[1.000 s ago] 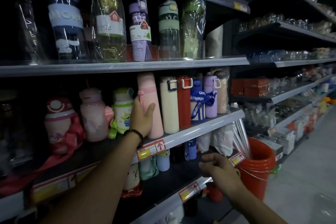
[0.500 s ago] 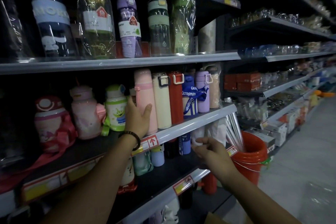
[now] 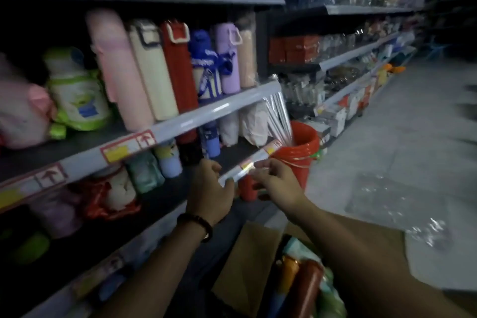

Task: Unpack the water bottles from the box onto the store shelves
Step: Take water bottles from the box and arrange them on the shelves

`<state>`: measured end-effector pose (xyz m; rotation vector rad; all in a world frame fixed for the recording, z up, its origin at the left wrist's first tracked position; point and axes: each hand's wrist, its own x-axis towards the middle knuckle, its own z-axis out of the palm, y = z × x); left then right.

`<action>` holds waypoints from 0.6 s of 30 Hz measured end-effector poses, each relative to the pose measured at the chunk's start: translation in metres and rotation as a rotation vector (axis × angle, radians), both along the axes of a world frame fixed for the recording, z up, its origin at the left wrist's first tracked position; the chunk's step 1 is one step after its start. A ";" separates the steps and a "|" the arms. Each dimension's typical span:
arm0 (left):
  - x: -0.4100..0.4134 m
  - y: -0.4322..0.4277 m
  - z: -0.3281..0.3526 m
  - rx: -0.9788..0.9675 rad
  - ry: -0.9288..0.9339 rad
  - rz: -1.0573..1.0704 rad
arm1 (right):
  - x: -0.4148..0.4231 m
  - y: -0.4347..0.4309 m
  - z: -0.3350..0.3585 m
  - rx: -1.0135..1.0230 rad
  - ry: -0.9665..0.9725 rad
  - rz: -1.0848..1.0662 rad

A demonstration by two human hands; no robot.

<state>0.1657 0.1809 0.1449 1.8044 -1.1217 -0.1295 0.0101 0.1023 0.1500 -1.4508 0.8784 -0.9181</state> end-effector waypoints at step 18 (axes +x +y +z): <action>-0.110 -0.056 -0.285 1.033 0.343 -0.275 | -0.137 -0.020 -0.295 0.549 0.619 -0.233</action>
